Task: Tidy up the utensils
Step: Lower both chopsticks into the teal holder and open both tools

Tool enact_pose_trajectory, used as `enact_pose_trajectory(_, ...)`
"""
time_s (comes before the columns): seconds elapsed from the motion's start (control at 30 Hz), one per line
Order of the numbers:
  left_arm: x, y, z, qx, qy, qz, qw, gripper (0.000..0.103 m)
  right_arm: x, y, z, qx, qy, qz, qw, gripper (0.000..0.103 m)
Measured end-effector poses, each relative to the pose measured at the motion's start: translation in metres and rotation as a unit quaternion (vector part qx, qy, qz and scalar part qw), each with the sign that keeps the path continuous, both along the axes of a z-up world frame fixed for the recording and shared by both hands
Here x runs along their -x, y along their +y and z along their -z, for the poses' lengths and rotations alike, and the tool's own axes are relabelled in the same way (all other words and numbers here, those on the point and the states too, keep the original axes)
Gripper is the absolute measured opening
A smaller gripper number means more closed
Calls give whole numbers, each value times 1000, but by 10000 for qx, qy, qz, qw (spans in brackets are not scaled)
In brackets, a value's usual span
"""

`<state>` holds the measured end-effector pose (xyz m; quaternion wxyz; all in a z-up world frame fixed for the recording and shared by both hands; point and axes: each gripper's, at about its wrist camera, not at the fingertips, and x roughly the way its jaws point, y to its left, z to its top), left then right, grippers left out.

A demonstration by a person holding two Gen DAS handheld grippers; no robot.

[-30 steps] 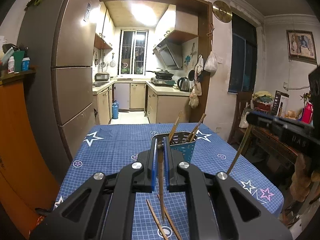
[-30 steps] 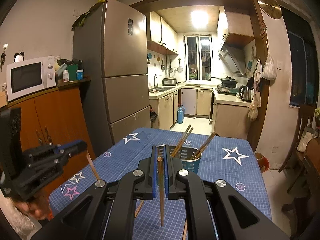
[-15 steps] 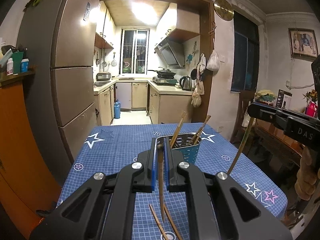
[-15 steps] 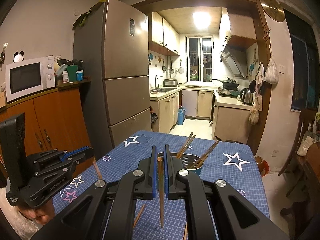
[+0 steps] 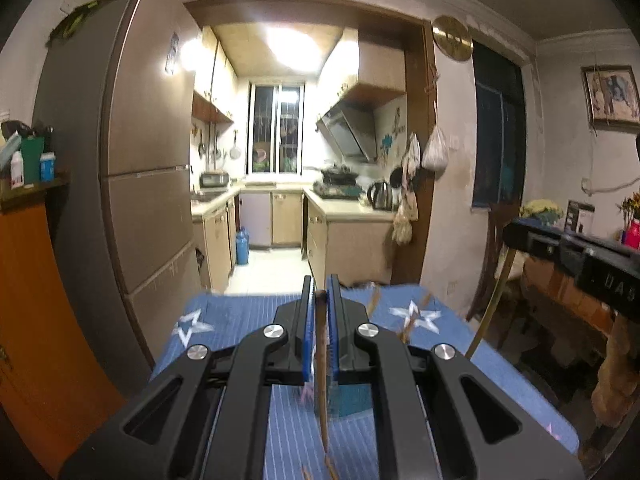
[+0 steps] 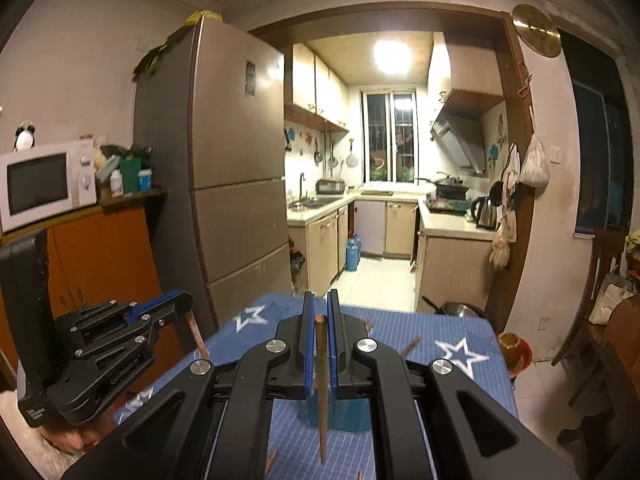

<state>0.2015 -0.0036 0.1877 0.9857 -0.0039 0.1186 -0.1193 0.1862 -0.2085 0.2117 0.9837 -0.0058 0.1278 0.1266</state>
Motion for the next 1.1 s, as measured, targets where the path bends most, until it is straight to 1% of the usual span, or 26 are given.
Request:
enact_pose_trajectory(0.2,-30,-10,-33,171,-387,-108,9990,5,-32,-5,-26,-139,-277,166,9994,7)
enact_pose_trajectory(0.3,-47,-15,-44,284,-509,-152,9982,5,-50,-9,-35,-194,-414,271,9986,7)
enact_pose_trajectory(0.47,-70,-23,-46,405,-596,-143,9973,5,-79,-19,-34,-337,-552,449,9969,7)
enact_pose_trajectory(0.57,-86,-29,-35,340,-605,-205,9974,5,-99,-25,-24,-440,-583,574,9957,7)
enact_pose_trajectory(0.63,-96,-30,-24,319,-509,-239,9979,5,-113,-29,-11,-548,-501,640,9952,7)
enact_pose_trajectory(0.77,-114,-28,9,308,-268,-352,9985,5,-135,-36,21,-658,-264,756,9946,7)
enact_pose_trajectory(0.87,-123,-22,31,352,-56,-425,9985,5,-144,-40,42,-682,-82,822,9942,7)
enact_pose_trajectory(0.93,-128,-19,40,351,38,-448,9984,5,-147,-42,56,-749,35,837,9937,7)
enact_pose_trajectory(1.1,-130,-19,55,302,189,-520,9980,5,-151,-37,76,-711,199,855,9936,7)
